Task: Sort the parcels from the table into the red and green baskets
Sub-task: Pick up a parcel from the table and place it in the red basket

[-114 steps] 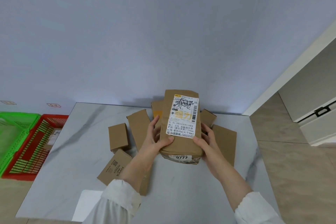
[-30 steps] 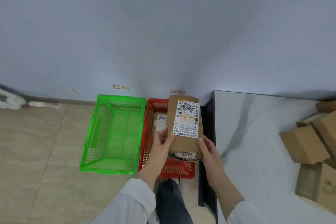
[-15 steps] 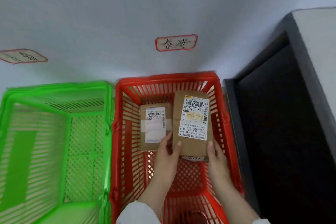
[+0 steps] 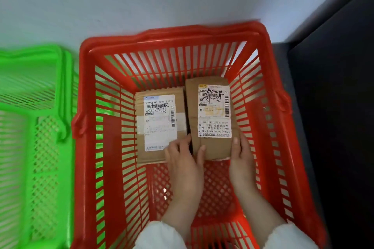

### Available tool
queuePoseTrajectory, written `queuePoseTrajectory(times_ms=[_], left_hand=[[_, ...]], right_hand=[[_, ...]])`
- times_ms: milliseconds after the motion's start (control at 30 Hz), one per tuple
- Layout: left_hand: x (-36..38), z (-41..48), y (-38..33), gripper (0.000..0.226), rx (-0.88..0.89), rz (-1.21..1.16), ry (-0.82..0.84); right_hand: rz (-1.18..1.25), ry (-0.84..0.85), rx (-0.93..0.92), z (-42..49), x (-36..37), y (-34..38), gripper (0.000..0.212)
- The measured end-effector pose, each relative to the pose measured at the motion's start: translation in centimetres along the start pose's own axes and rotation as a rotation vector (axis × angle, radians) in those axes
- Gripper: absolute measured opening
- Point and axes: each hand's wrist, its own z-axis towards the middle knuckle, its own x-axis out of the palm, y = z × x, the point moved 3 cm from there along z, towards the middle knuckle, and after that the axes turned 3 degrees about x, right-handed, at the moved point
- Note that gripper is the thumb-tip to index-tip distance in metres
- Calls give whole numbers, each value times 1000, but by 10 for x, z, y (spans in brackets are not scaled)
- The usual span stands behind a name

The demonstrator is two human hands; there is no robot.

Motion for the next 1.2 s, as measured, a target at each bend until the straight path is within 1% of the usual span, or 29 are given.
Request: queuePoseTrajectory(times_ms=[67,133,200,267,333,400,467,533,600,667,767,833,900,967,1033,1067,1100,1167,1200], left_hand=[[2,2,1,46,30,83,-4],[3,2,0,48,78,142,-20],[0,3,-2,52,117,136,-46],[-8,6,-5,56,160,78,-73],[-17,15,-12,53,274,54,-73],[-22,35,-23,49,380,83,5],[-19,63,-36,50,480,151,125],[-7,90,-47,51,629,300,229],[6,110,-44,52,739,463,321],[13,118,-36,51,819,518,289],[17,115,-25,52,904,507,151],[22,115,-20,51,916,531,110],[19,116,-25,51,899,565,134],[10,113,-36,54,821,644,234],[-6,103,-53,55,656,687,372],[-19,95,-63,55,582,670,413],[-36,84,-75,55,538,601,403],[-79,55,-98,52,460,389,331],[-103,38,-113,48,386,289,299]], right_hand=[[-41,-4,-26,1,3,-7,42],[-133,-5,-65,-2,3,-10,45],[-291,-76,-127,-8,0,-3,43],[-438,-162,-286,-17,-1,13,45],[-543,-147,-414,-18,2,28,51],[-653,-74,-419,-9,9,33,58],[-762,-57,-418,4,18,32,62],[-851,-54,-434,16,28,28,63],[-906,-67,-445,22,35,22,64],[-937,-82,-460,23,40,18,65],[-958,-75,-472,20,43,14,65],[-958,-62,-458,22,44,13,65],[-964,-24,-433,24,45,14,65],[-967,40,-416,22,40,22,68],[-921,155,-384,13,25,40,72],[-865,223,-338,5,15,53,70],[-786,252,-308,-7,1,69,69],[-573,240,-248,-40,-30,108,67],[-479,232,-209,-59,-47,127,64]])
